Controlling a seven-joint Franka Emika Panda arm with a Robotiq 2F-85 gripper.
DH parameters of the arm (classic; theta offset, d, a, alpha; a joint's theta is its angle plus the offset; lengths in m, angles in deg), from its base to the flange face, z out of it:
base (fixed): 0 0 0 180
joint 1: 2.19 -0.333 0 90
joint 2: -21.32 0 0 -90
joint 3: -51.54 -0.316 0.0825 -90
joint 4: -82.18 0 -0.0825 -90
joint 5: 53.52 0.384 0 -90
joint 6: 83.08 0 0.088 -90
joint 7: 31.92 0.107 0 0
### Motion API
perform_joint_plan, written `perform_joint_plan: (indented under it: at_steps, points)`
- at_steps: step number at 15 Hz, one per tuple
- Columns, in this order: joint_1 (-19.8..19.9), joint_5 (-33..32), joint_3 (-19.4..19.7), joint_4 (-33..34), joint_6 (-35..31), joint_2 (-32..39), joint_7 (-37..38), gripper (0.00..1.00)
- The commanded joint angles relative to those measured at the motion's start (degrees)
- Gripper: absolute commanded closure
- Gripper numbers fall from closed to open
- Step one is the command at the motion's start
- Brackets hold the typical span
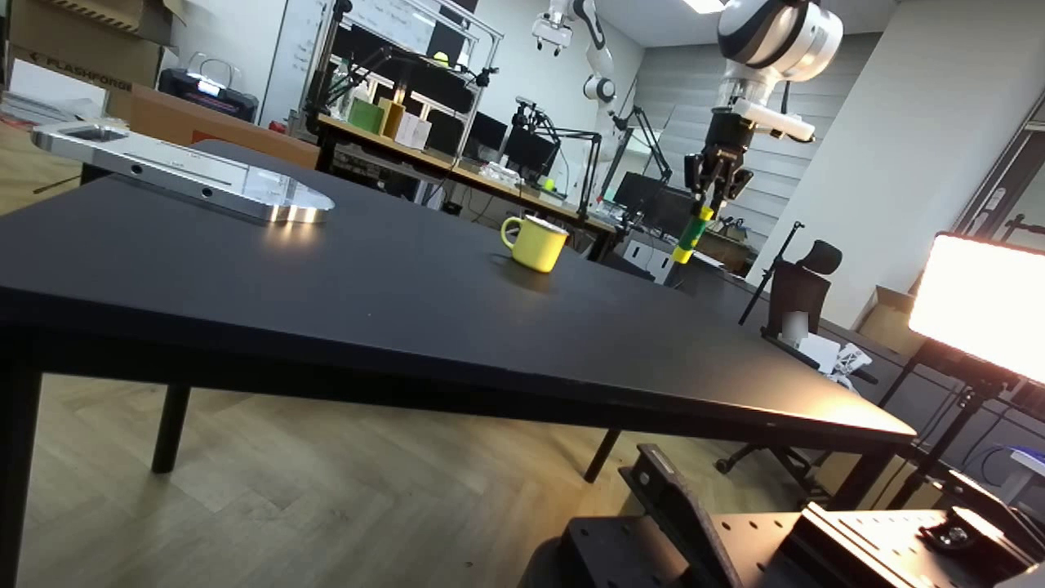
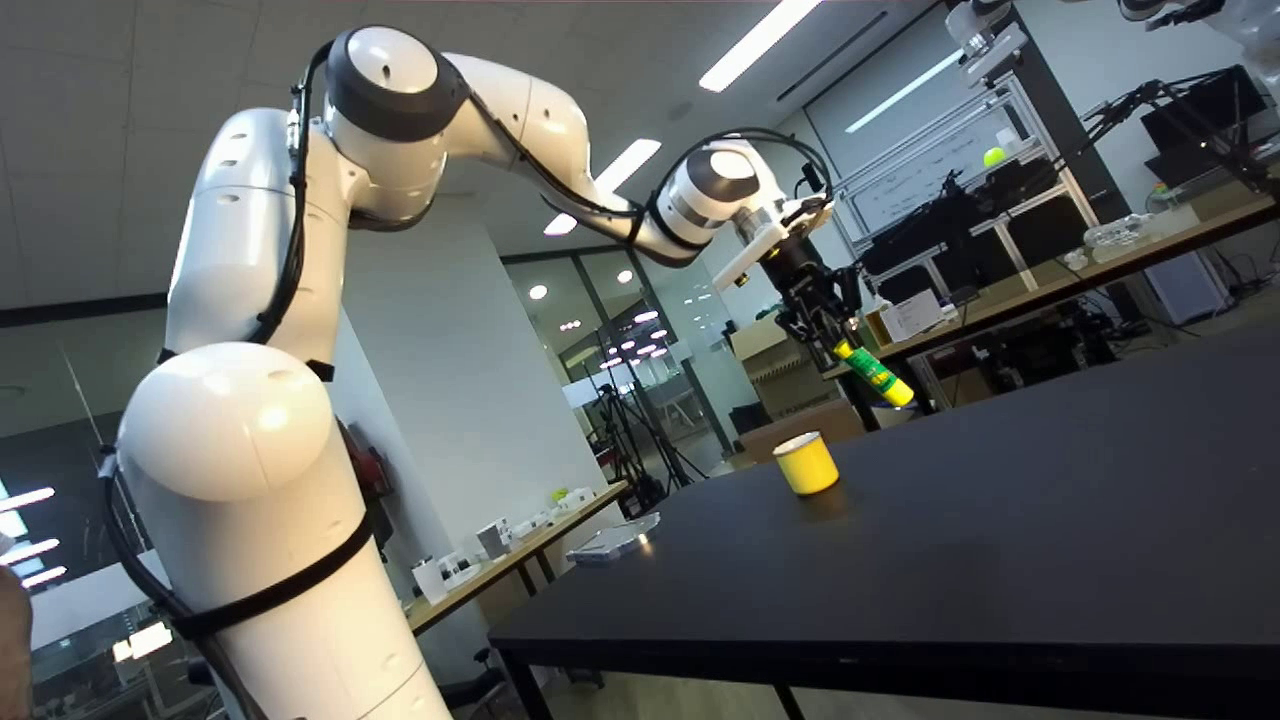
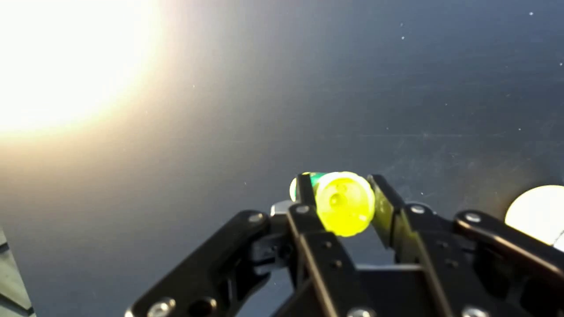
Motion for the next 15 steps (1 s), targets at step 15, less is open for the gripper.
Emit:
perform_joint_plan:
  at_steps: [15]
  points:
    - [7.5, 14.5, -2.0, -3.2, 1.9, 6.4, -2.2, 0.9]
